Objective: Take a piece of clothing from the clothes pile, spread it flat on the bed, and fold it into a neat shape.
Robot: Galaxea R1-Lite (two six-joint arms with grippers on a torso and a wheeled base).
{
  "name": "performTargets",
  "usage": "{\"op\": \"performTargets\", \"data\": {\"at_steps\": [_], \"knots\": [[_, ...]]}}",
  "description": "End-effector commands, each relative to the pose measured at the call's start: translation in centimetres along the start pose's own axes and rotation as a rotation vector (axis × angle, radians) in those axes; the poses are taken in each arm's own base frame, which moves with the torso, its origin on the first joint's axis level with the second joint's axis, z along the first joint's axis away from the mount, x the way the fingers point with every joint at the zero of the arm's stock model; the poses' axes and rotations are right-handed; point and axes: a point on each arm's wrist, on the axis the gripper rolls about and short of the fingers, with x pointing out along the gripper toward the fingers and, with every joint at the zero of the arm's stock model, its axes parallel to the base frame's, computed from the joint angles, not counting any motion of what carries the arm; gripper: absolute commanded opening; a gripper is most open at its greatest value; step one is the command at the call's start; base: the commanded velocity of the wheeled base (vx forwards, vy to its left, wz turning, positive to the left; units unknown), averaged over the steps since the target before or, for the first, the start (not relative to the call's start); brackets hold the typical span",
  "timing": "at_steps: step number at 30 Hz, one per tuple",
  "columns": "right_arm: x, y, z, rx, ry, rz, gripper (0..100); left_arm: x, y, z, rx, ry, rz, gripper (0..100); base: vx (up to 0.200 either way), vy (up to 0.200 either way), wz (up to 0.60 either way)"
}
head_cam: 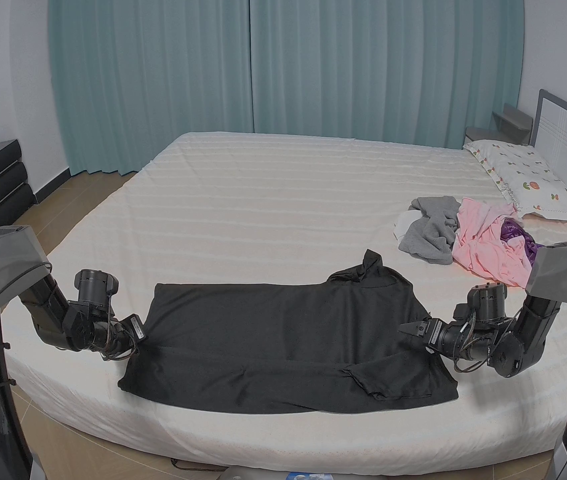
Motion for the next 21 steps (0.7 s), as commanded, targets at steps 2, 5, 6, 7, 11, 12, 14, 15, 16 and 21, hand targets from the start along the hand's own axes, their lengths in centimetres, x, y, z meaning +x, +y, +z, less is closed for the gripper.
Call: {"op": "performTargets", "data": {"at_steps": [2, 5, 6, 7, 11, 12, 14, 15, 16, 21], "knots": [[0.3, -0.7, -0.4, -0.013, 0.017, -0.018, 100, -0.1, 0.0, 0.0, 0.000, -0.002, -0.002, 0, 0.000, 0.000, 0.00], [0.5, -1.1, -0.7, -0.023, 0.025, -0.028, 100, -0.1, -0.1, 0.0, 0.001, 0.000, -0.002, 0, 0.000, 0.000, 0.00], [0.5, -1.1, -0.7, -0.023, 0.025, -0.028, 100, -0.1, -0.1, 0.0, 0.001, 0.000, -0.002, 0, 0.000, 0.000, 0.00], [0.5, -1.2, -0.8, -0.026, 0.027, -0.030, 100, -0.1, -0.1, 0.0, 0.001, 0.000, -0.002, 0, 0.000, 0.000, 0.00], [0.5, -1.4, -1.0, -0.053, 0.038, -0.038, 100, -0.1, -0.1, 0.0, 0.001, 0.000, -0.002, 0, 0.000, 0.000, 0.00], [0.5, -1.5, -1.2, -0.066, 0.044, -0.043, 100, -0.1, -0.1, 0.0, 0.001, -0.001, -0.003, 0, 0.000, 0.000, 0.00], [0.5, -1.5, -1.3, -0.074, 0.048, -0.045, 100, -0.1, -0.1, 0.0, 0.001, 0.000, -0.002, 0, 0.000, 0.000, 0.00], [0.5, -1.6, -1.4, -0.079, 0.050, -0.047, 100, -0.1, -0.1, 0.0, 0.001, 0.000, -0.002, 0, 0.000, 0.000, 0.00], [0.5, -1.6, -1.5, -0.085, 0.054, -0.049, 0, -0.1, -0.1, -0.1, 0.001, 0.001, -0.001, 0, 0.000, 0.000, 0.00], [0.4, -1.6, -1.5, -0.099, 0.052, -0.052, 0, -0.1, -0.1, -0.1, 0.001, 0.001, -0.001, 0, 0.000, 0.000, 0.00]]}}
